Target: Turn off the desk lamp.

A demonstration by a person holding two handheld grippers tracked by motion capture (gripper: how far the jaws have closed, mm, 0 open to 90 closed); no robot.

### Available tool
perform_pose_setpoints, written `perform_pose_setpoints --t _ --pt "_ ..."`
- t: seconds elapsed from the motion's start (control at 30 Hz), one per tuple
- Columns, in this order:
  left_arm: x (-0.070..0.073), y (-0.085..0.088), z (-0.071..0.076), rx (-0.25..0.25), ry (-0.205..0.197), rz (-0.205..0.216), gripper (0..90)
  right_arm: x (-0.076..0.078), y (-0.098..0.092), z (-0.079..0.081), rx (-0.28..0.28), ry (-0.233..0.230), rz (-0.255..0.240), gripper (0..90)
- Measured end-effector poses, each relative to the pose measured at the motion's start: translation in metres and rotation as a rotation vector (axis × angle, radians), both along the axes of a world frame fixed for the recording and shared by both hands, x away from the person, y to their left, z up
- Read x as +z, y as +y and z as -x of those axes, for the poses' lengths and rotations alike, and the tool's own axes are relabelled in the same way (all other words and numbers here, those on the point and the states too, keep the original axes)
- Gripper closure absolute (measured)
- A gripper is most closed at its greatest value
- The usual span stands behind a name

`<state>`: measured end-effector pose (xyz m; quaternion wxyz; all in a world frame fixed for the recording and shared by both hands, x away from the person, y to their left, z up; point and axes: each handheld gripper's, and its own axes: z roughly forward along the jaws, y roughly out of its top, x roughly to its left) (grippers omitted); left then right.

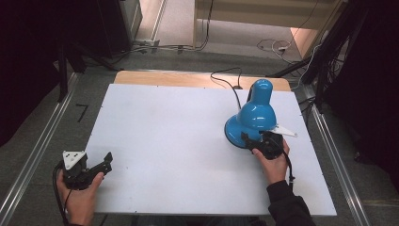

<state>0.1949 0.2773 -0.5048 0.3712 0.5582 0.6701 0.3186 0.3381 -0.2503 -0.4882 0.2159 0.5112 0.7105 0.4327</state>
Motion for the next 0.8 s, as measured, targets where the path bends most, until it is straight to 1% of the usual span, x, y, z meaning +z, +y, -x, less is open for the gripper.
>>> perform_pose_setpoints --t 0.27,0.37,0.4,0.8 --pt "0.0 0.0 0.0 -0.002 0.0 -0.003 15.9 0.0 -0.003 0.002 0.0 -0.006 0.02 16.6" --pt "0.0 -0.001 0.0 -0.004 0.001 -0.004 15.9 0.0 -0.004 0.003 0.002 0.002 0.023 16.8" --pt "0.0 -0.001 0.0 -0.003 0.0 -0.005 15.9 0.0 -0.005 0.003 0.01 0.004 0.032 16.7" --pt "0.0 -0.001 0.0 -0.009 0.003 -0.005 16.0 0.003 -0.013 0.012 0.006 -0.003 0.038 16.3"
